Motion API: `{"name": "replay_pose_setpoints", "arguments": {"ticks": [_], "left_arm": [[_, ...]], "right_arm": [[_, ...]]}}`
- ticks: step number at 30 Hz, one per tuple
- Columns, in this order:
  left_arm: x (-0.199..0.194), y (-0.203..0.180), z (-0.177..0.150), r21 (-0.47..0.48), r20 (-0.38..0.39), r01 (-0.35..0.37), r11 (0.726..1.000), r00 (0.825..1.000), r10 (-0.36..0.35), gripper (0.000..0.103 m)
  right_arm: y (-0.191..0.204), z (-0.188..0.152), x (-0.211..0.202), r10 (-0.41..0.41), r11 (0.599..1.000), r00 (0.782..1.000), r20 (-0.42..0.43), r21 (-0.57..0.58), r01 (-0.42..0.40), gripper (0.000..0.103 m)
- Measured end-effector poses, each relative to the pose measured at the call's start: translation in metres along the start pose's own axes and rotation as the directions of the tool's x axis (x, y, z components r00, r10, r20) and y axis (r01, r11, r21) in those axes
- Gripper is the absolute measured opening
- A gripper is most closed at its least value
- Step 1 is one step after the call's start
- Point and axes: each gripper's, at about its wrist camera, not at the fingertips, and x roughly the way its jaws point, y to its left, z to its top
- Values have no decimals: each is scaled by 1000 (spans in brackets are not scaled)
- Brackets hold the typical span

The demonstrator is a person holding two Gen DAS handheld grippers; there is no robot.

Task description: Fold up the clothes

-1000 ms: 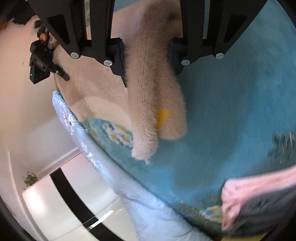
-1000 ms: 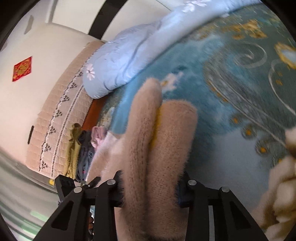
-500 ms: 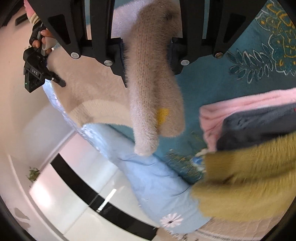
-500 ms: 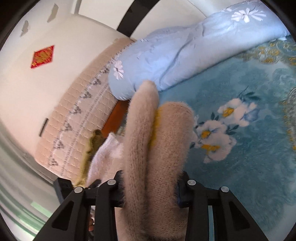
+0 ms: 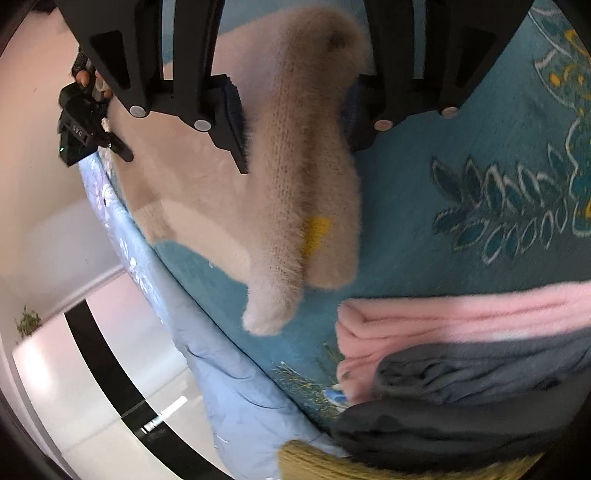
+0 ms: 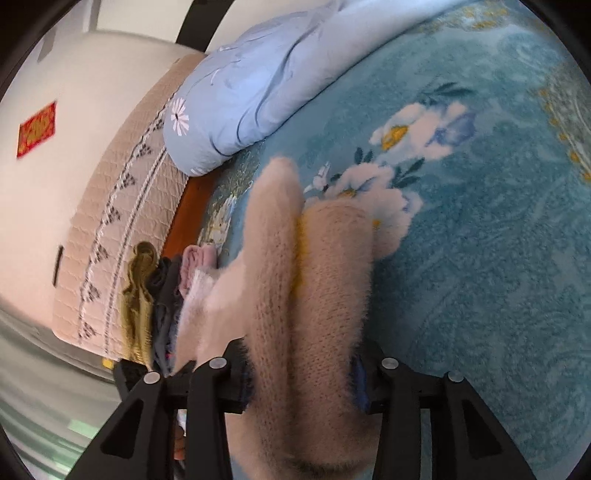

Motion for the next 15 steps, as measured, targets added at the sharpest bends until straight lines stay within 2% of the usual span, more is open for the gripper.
{"name": "replay_pose_setpoints", "arguments": {"ticks": [5, 8, 10, 12, 14, 15], "left_arm": [[-18, 3, -3, -39, -10, -20, 999, 1000, 20, 54], [-38, 0, -3, -31, 25, -82, 996, 996, 83, 55], [-47, -8, -6, -19, 60, -121, 992, 991, 122, 55], [-57, -27, -10, 15, 101, -137, 990, 986, 135, 55], [-61, -51, -16, 70, 134, -127, 989, 984, 116, 55], [-61, -63, -20, 112, 143, -119, 987, 984, 102, 55]], "right_arm": [[-13, 1, -23, -8, 999, 1000, 18, 41, 8, 51], [-14, 7, -50, -67, 996, 993, 98, 61, 61, 52], [-7, 10, -67, -168, 985, 971, 170, 70, 158, 52], [11, 8, -81, -255, 967, 935, 245, 54, 249, 52], [40, 2, -84, -280, 953, 916, 287, -31, 301, 52], [60, -5, -80, -277, 940, 916, 290, -116, 321, 52]]}}
